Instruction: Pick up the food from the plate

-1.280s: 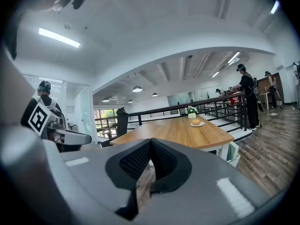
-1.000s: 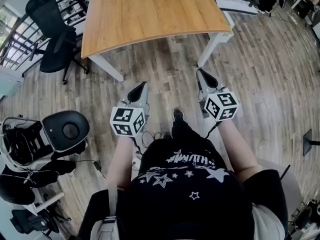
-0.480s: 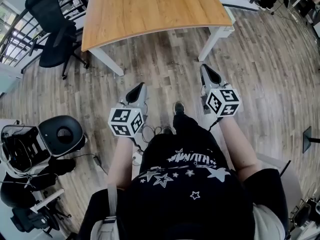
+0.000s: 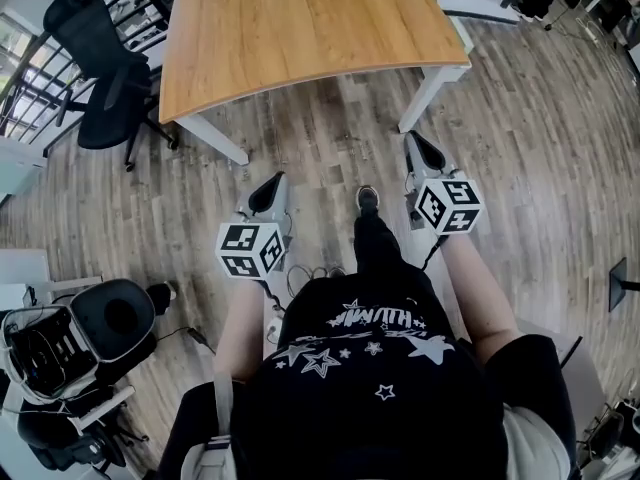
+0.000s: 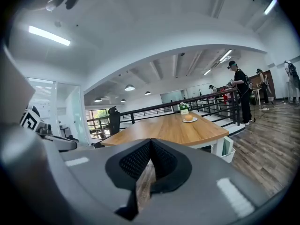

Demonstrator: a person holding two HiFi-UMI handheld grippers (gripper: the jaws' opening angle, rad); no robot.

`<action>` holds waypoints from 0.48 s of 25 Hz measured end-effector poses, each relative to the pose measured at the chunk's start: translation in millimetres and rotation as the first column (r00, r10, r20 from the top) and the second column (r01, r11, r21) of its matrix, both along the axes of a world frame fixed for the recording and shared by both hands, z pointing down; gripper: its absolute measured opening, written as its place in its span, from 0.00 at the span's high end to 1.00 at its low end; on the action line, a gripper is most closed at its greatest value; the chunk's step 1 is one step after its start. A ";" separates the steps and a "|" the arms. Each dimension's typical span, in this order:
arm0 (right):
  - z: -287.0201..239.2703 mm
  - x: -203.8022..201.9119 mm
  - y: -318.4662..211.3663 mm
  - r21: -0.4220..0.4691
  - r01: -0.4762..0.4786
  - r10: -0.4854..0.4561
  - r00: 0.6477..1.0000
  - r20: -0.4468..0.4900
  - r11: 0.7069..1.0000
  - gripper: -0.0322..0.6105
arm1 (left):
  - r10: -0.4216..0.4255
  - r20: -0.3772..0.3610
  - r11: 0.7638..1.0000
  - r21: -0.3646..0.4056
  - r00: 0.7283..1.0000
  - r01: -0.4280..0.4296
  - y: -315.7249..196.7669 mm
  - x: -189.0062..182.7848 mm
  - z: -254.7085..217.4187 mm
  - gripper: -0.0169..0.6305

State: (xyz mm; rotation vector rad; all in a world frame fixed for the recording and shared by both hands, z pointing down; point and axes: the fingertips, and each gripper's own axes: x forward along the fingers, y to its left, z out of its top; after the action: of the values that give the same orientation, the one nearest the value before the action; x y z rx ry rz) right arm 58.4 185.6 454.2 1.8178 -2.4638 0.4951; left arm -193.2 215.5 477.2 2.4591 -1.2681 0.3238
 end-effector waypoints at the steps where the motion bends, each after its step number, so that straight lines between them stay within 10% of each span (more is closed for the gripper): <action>1: 2.0 3.9 -8.9 0.001 0.002 -0.002 1.000 0.006 1.000 0.95 | -0.003 0.002 1.000 -0.002 1.000 0.003 -6.8 3.6 1.8 0.97; 12: 2.0 58.4 -159.9 0.017 0.005 -0.006 0.998 0.061 1.000 0.95 | -0.036 0.037 0.999 0.004 0.999 0.036 -137.3 45.2 -2.0 0.97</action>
State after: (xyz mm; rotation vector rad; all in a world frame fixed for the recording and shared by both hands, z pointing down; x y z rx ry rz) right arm 116.8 25.7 456.2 1.8291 -2.5188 0.5393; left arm -147.9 78.2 475.1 2.4407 -1.3273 0.3596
